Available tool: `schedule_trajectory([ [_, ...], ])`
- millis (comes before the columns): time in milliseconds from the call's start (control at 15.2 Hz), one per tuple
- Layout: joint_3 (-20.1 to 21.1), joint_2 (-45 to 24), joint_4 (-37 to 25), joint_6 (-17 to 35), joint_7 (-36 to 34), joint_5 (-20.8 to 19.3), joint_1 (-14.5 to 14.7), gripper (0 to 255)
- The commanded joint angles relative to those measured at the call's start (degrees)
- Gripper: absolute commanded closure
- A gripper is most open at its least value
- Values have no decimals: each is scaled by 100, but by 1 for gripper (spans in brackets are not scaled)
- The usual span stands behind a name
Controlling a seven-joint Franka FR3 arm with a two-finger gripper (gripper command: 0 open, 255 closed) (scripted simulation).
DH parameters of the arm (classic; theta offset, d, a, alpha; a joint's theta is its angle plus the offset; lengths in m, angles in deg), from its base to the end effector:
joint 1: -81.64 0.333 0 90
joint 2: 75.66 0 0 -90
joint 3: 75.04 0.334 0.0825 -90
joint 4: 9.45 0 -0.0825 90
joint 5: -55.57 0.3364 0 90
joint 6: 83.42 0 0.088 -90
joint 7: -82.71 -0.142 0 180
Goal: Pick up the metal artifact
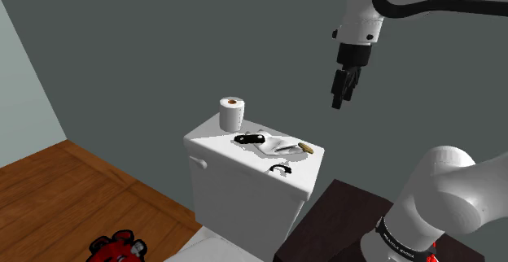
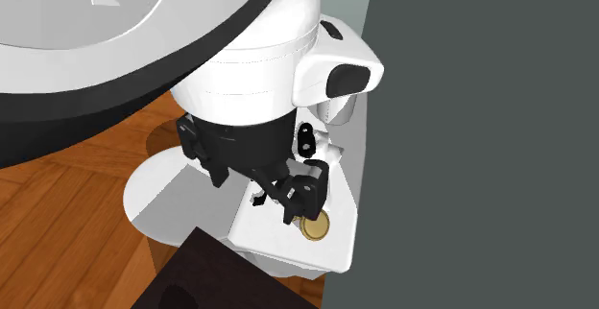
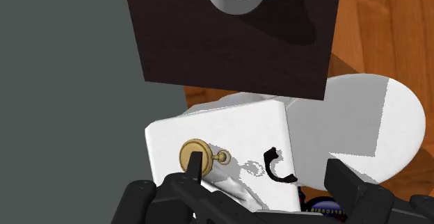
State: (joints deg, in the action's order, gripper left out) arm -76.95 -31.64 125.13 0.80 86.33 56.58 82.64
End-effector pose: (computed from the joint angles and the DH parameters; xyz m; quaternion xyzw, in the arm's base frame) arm 0.2362 -0.0041 0.5588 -0.9978 -0.0293 0.0547 0.0223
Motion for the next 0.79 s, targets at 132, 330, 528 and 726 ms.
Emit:
schedule_trajectory([
  [132,4,-406,-47,306,179,-67,77,0],
  [330,19,-1037,-171,735,431,-162,186,0],
  [528,50,-1687,-358,1124,666,-253,283,0],
  [726,95,-2346,-603,1468,882,-347,370,0],
])
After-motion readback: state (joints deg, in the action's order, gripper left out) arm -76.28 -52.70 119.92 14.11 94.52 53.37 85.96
